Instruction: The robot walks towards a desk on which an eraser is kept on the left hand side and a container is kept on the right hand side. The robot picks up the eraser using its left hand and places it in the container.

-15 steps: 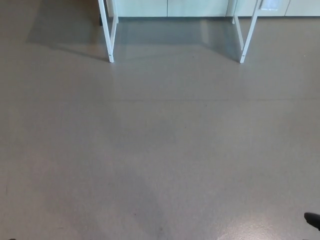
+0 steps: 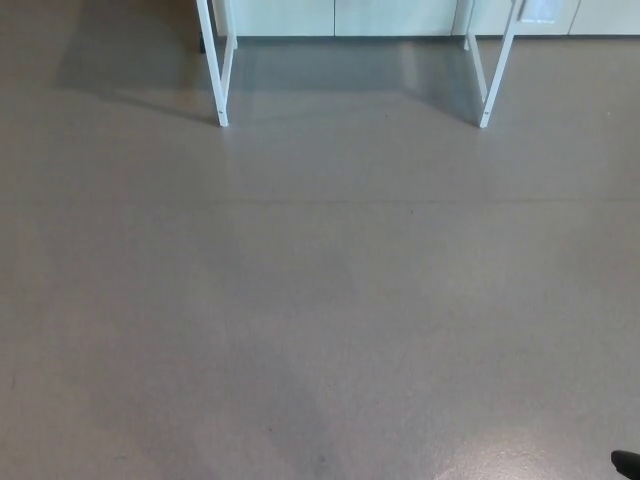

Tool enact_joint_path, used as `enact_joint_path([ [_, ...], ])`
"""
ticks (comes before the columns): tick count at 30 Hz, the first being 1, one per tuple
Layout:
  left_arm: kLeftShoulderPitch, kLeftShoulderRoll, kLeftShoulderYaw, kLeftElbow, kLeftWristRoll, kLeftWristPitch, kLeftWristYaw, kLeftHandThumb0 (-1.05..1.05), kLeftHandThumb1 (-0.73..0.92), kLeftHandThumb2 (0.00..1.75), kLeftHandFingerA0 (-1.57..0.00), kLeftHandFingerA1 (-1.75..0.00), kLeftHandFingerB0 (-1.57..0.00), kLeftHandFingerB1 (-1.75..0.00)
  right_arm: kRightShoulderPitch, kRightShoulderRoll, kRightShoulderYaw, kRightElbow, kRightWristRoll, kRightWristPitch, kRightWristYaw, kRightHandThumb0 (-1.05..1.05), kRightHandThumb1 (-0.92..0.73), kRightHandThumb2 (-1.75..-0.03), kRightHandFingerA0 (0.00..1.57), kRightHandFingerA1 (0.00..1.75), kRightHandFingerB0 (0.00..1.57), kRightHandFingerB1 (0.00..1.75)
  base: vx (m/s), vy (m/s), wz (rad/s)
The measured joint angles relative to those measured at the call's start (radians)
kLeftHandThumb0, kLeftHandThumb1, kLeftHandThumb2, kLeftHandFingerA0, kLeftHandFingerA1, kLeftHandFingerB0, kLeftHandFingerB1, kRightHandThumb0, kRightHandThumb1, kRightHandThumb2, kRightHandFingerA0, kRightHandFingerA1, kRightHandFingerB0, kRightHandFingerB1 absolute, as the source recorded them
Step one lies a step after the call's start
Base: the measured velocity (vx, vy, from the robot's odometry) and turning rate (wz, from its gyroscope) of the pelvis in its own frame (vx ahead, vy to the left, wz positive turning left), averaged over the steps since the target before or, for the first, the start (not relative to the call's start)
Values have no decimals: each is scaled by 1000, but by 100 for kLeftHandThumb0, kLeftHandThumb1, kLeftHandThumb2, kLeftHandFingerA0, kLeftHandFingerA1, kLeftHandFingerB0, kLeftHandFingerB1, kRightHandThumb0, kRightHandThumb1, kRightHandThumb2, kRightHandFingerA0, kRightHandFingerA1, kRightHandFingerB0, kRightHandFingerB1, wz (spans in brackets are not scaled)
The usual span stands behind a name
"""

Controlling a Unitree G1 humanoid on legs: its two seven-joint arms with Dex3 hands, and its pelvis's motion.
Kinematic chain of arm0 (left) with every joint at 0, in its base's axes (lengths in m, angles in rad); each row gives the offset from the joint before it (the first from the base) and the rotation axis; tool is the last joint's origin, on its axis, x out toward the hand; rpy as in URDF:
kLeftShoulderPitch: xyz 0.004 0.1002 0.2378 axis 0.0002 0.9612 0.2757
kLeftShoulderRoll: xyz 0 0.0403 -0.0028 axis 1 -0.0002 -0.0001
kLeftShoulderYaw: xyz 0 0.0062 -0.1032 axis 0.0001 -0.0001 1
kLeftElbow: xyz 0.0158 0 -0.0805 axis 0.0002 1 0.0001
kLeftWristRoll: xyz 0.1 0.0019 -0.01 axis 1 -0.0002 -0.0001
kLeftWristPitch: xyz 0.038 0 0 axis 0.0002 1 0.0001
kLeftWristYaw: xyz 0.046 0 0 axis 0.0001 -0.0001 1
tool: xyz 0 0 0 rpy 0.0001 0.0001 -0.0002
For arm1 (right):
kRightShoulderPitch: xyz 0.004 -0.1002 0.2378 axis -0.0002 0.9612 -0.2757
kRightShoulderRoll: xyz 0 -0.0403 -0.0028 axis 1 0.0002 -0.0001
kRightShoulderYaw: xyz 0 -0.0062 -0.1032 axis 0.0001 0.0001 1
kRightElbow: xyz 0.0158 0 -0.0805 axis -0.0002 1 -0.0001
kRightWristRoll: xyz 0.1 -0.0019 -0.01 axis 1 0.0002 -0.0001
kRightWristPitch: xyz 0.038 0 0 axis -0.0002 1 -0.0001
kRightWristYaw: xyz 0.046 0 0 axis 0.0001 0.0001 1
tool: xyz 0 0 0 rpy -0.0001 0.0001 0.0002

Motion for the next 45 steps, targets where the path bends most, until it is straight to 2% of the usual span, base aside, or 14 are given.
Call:
enact_joint_path([
  [6, 6, 1, -1, 51, 3, -48, -1, -15, 54, 56, -41, -44, -37, -35, 0, -4, 3, 30, -3, -19, 12, -30, -51, -55, 56, 44, 43, 38, 43, -5, -2],
  [7, 10, 2, -2, 61, 3, -54, -3, -15, 53, 55, -42, -43, -37, -34, -1, -5, 3, 32, -3, -24, 15, -39, -42, -68, 52, 53, 40, 47, 155, 6, 8],
  [8, 10, 9, 1, 70, 3, -61, -3, -14, 53, 55, -42, -43, -37, -34, -3, -4, 6, 39, -3, -29, 16, -40, -41, -69, 53, 53, 41, 47, 0, -44, 17],
  [10, 3, 17, 3, 81, 2, -78, -3, -17, 52, 55, -42, -43, -37, -34, -6, -4, 11, 52, -5, -32, 18, -39, -42, -69, 51, 53, 40, 47, -60, 2, 27],
  [11, -1, 17, 2, 86, 3, -88, -4, -16, 52, 55, -42, -44, -38, -34, -6, -6, 10, 58, -5, -33, 19, -29, -50, -55, 57, 45, 44, 39, -61, -5, 10],
  [17, 24, 13, -1, 114, 3, -115, -17, -17, 51, 55, -43, -45, -37, -35, 9, -11, 5, 63, -3, -43, 22, -29, -50, -55, 56, 44, 44, 39, 21, 43, -4],
  [21, 28, 10, -9, 111, 7, -128, -17, -20, 50, 55, -44, -45, -38, -35, 6, -6, 4, 69, -1, -49, 27, -29, -50, -55, 57, 45, 44, 39, 174, 389, -16],
  [27, 16, 40, -18, 108, 11, -153, -5, -20, 50, 54, -44, -43, -38, -34, 1, 6, 8, 69, -1, -51, 34, -29, -51, -55, 56, 45, 44, 39, 151, 198, 3],
  [45, 26, 35, -50, 113, 33, -193, 1, -18, 51, 55, -46, -44, -38, -35, -24, -12, 26, 65, -12, -46, 25, -29, -52, -56, 59, 46, 47, 39, 175, -123, 10],
])
